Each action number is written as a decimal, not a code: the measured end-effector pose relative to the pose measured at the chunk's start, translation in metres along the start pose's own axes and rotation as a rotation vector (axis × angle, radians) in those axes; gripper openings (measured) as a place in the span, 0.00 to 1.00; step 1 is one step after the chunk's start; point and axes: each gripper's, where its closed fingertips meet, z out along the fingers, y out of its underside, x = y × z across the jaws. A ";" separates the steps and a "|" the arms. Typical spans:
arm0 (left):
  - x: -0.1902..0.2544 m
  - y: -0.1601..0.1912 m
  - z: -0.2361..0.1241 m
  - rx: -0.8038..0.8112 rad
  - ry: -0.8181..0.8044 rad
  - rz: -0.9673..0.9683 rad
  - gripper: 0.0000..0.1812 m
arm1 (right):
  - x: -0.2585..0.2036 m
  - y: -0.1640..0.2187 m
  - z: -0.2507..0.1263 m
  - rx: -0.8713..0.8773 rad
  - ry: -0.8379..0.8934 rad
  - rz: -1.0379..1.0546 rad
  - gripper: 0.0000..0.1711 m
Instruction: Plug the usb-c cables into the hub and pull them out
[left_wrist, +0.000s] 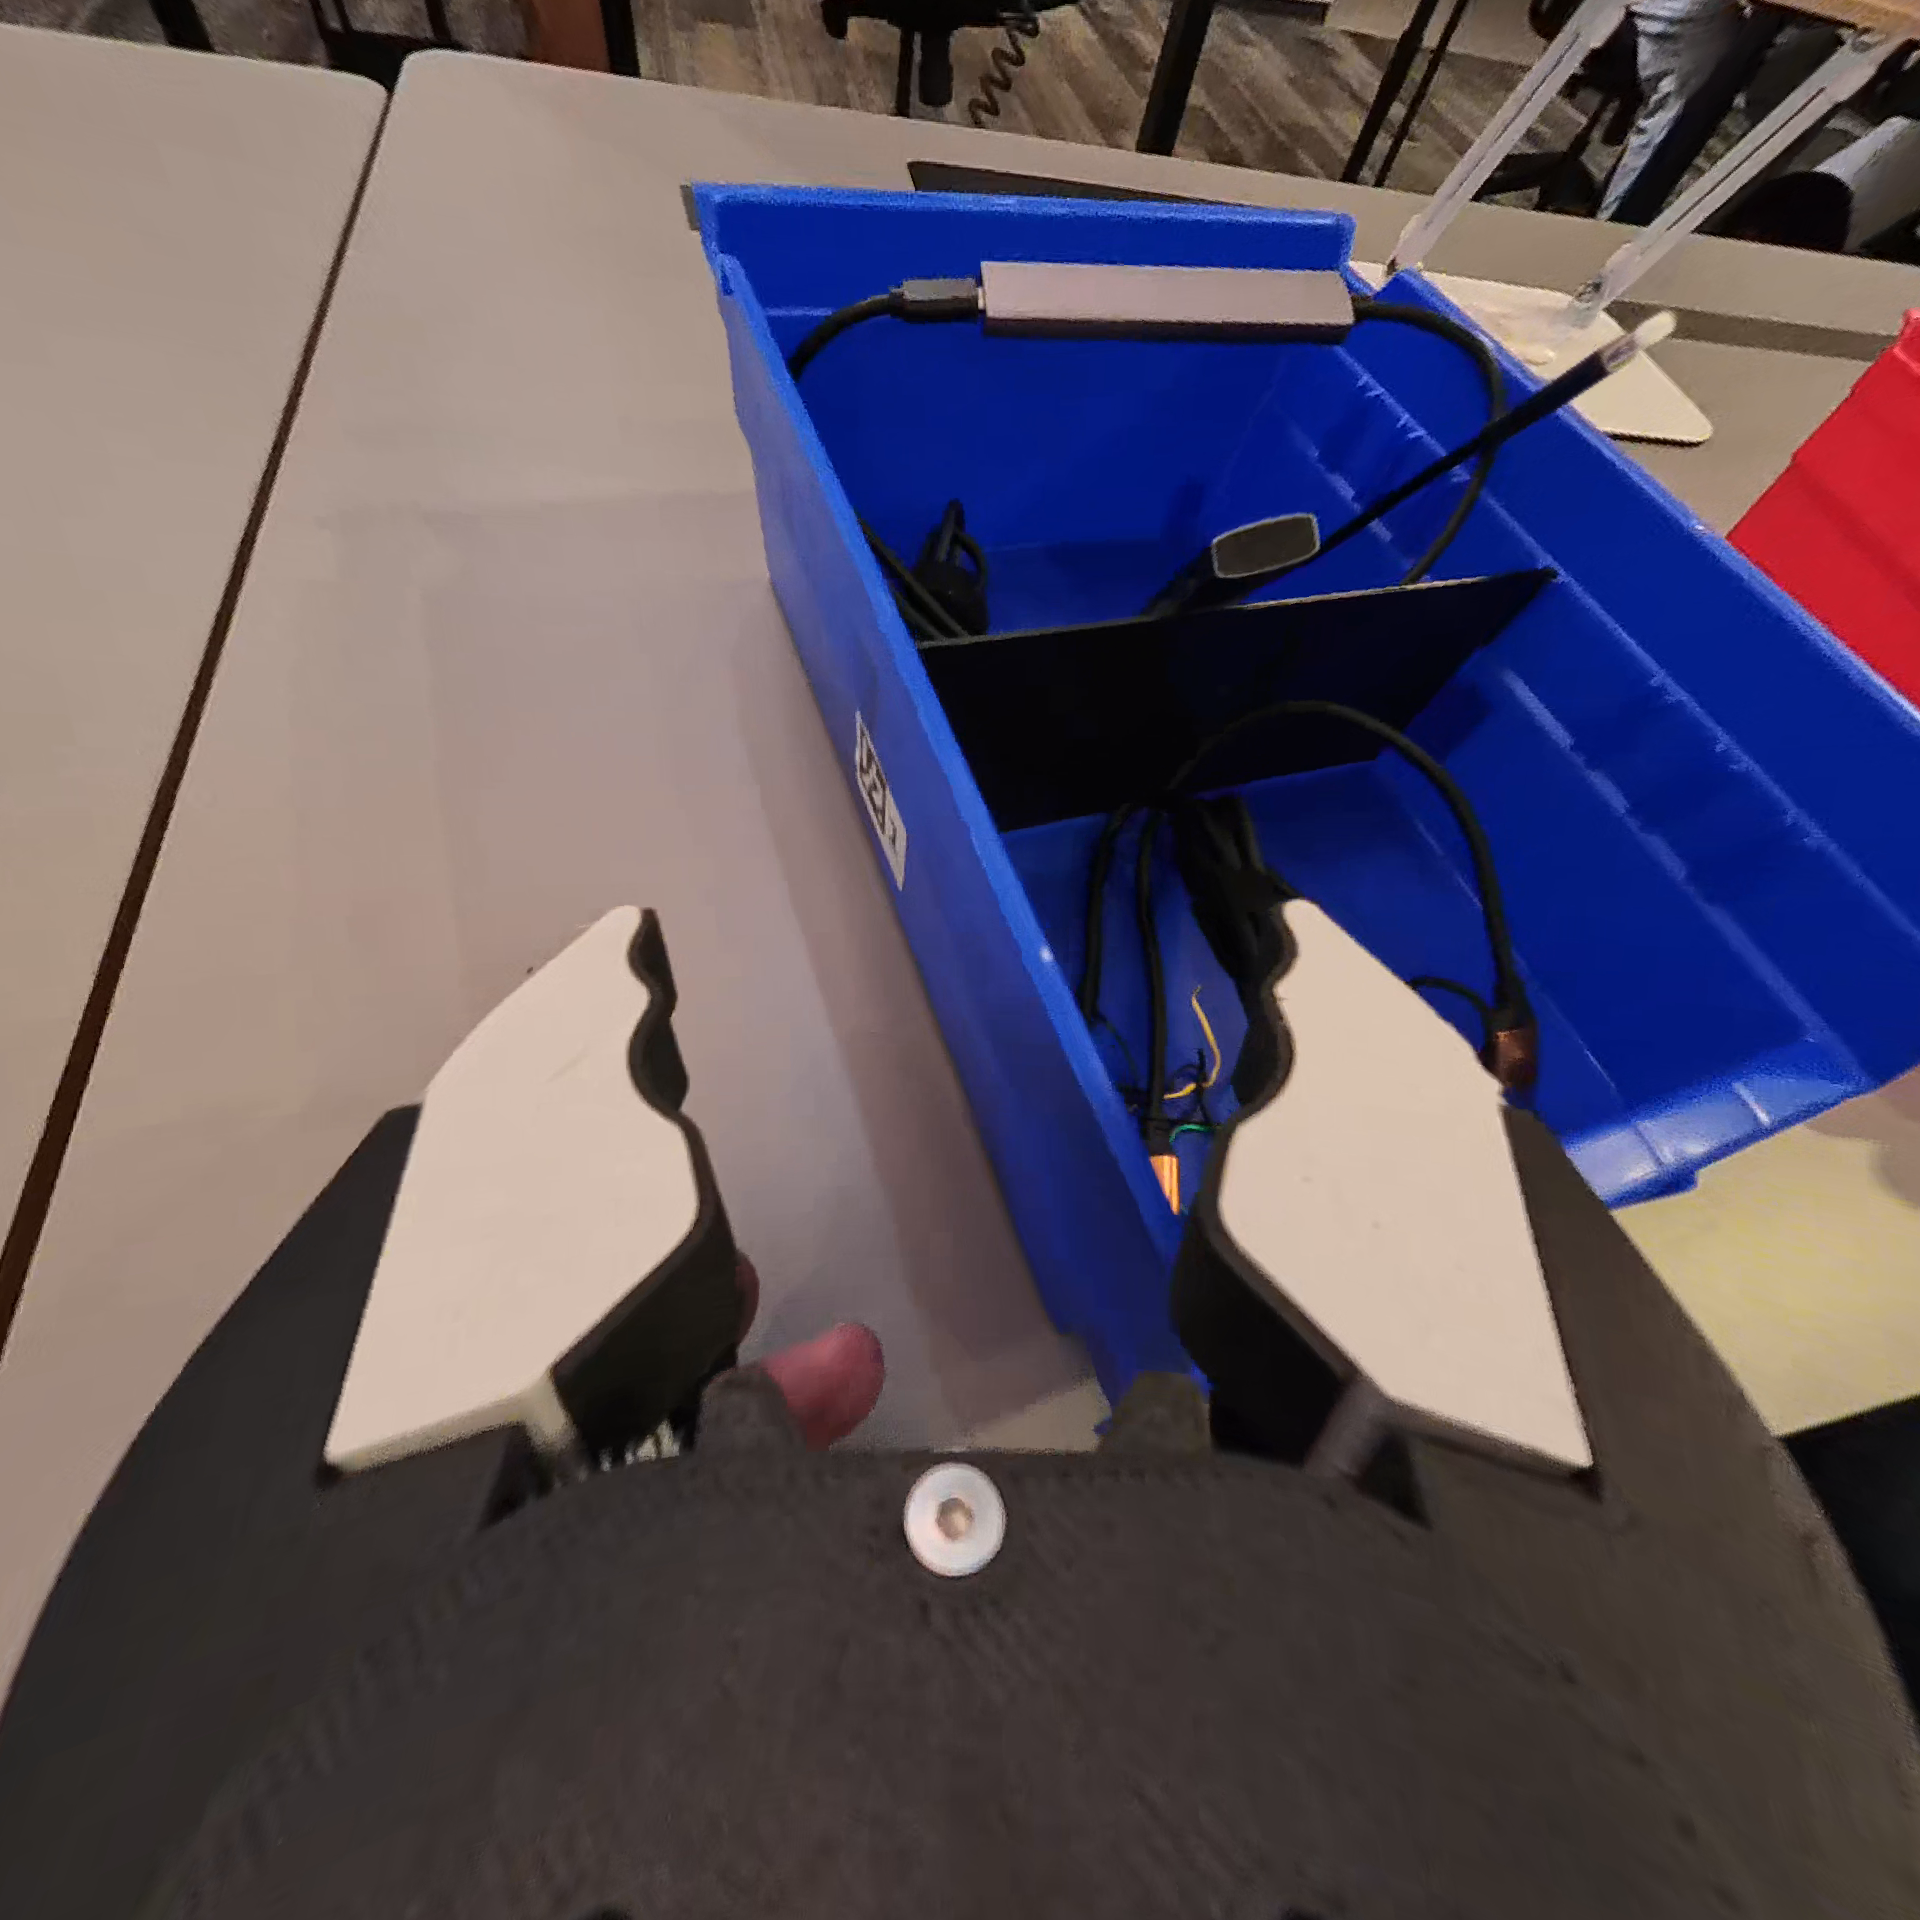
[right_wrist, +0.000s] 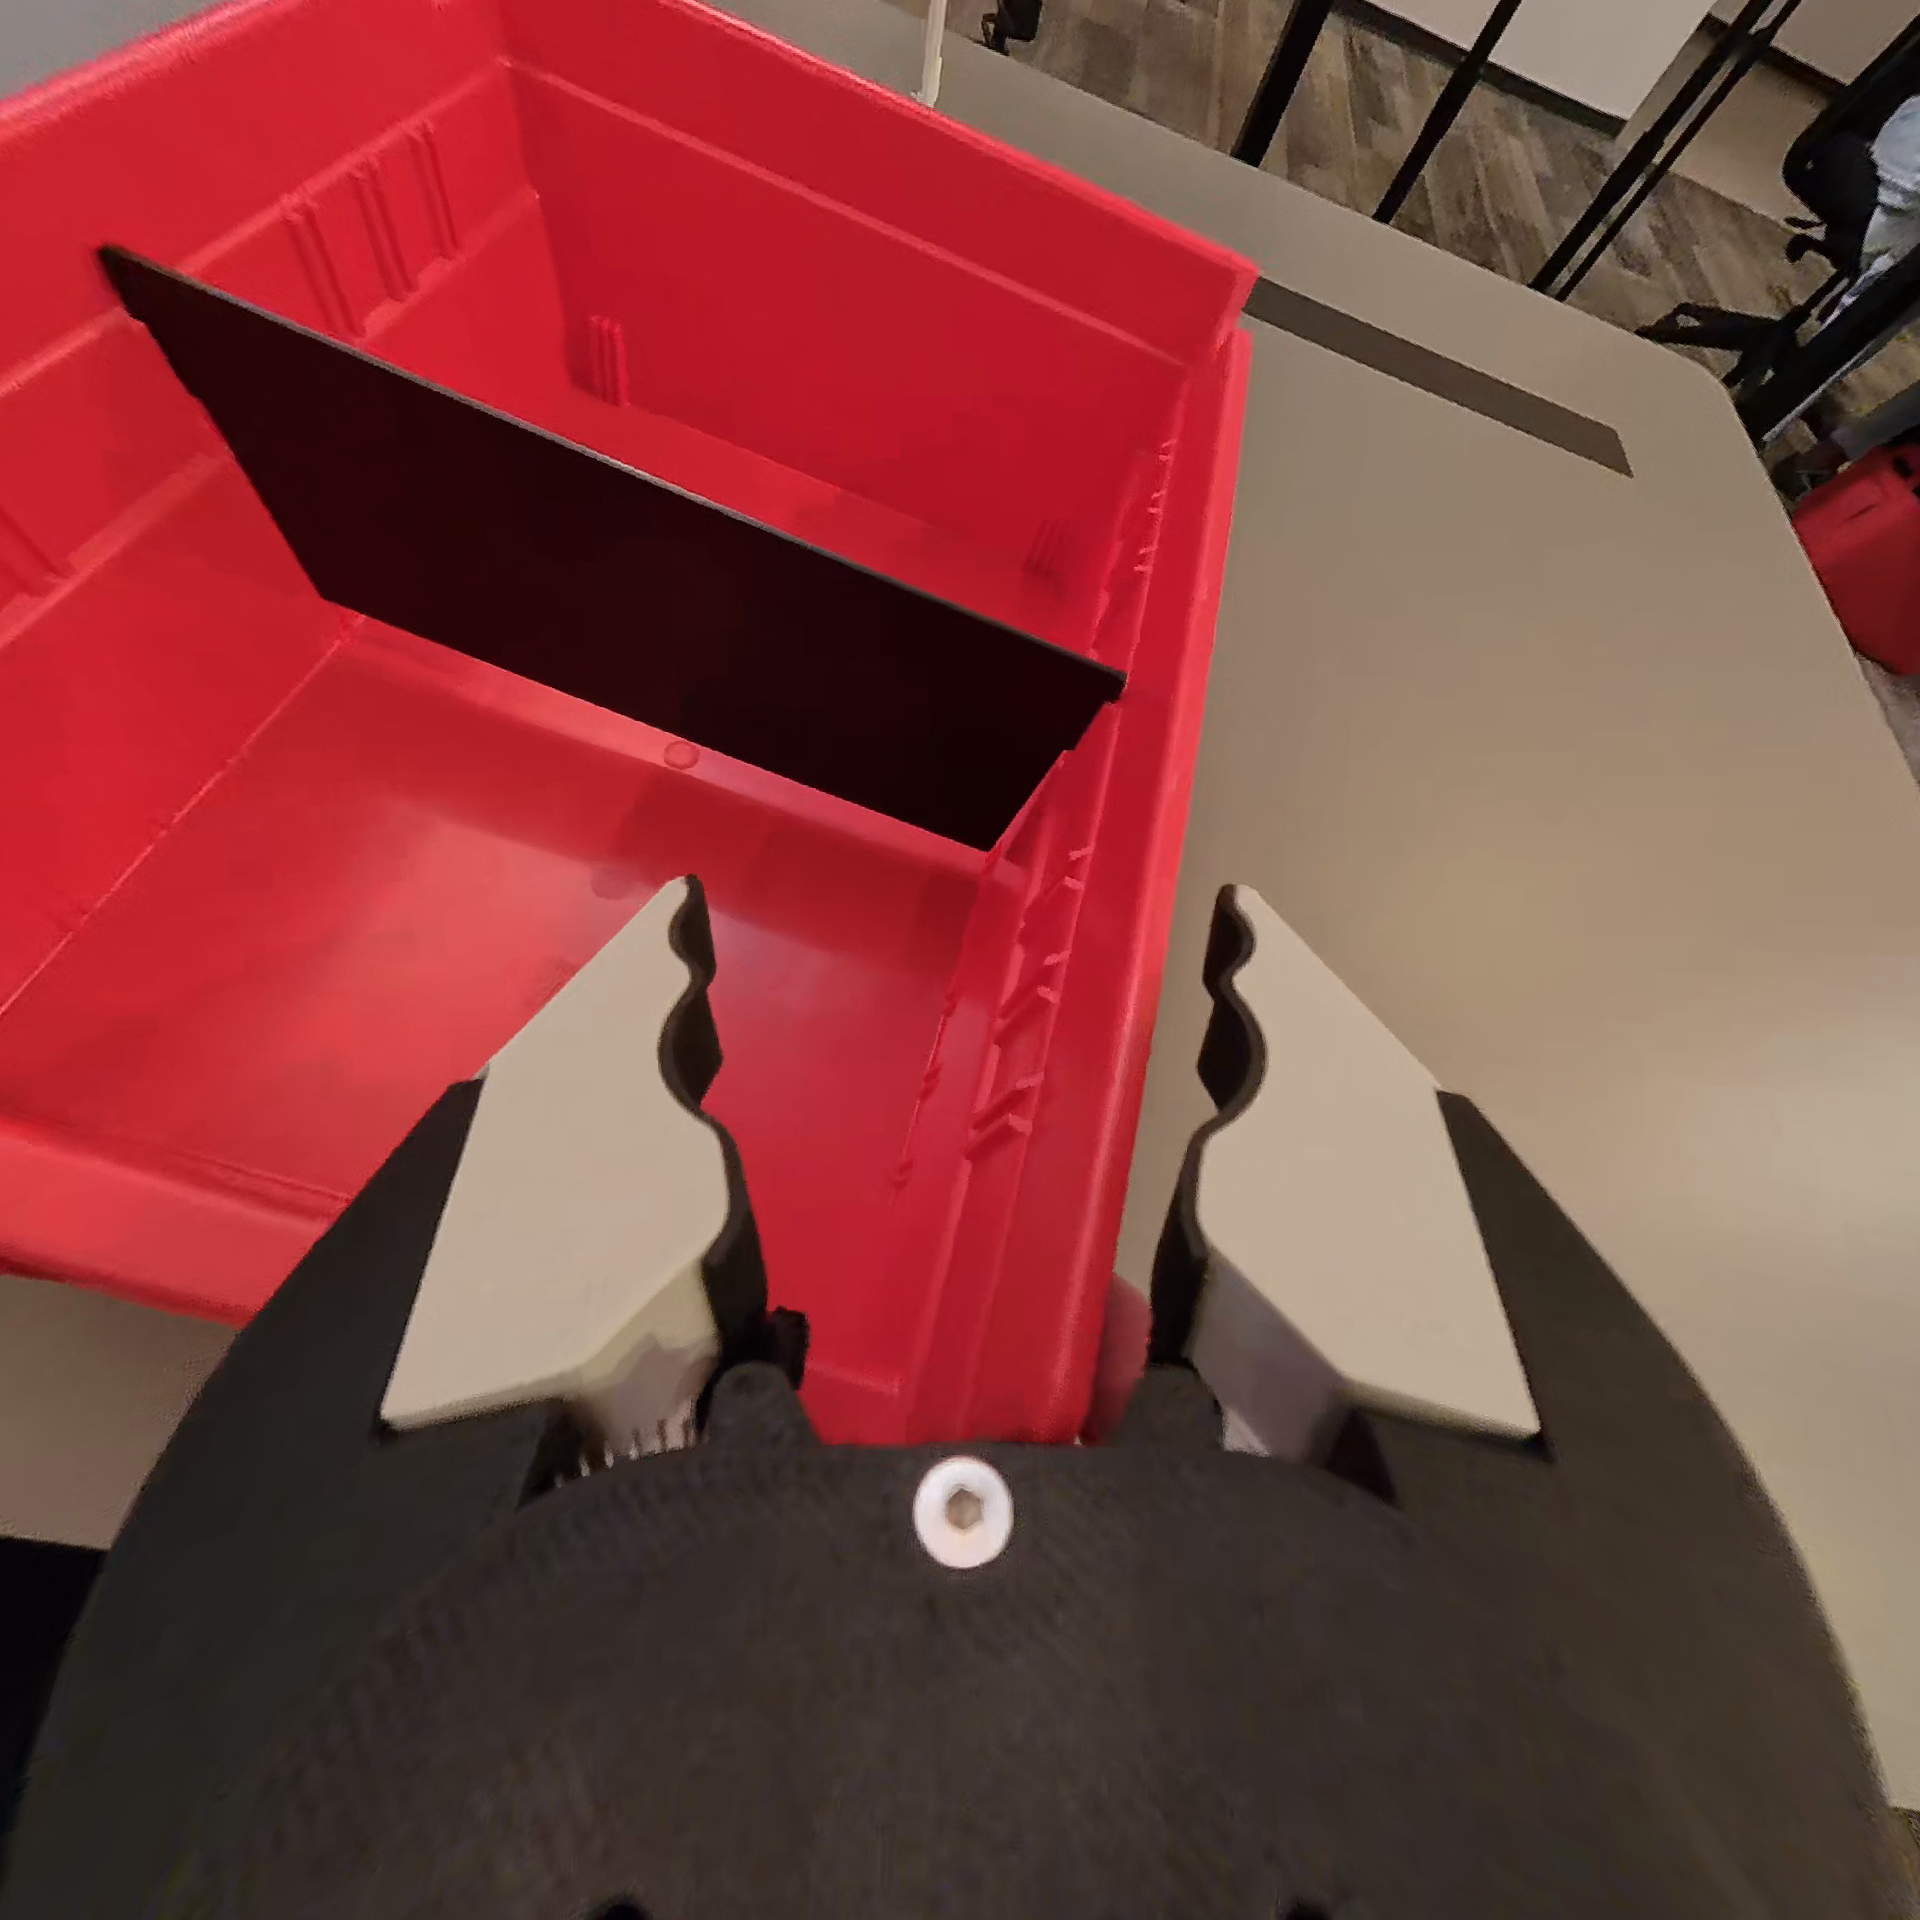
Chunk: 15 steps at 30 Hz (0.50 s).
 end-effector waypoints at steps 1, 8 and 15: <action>0.002 0.002 0.003 -0.009 0.014 0.001 0.56 | -0.001 0.001 0.002 -0.008 0.002 -0.009 0.53; 0.030 0.016 0.024 -0.098 0.101 0.019 0.56 | 0.013 0.004 0.012 -0.048 0.057 0.045 0.34; 0.021 0.017 0.029 -0.112 0.082 -0.010 0.27 | 0.036 0.003 0.024 -0.031 0.137 -0.007 0.21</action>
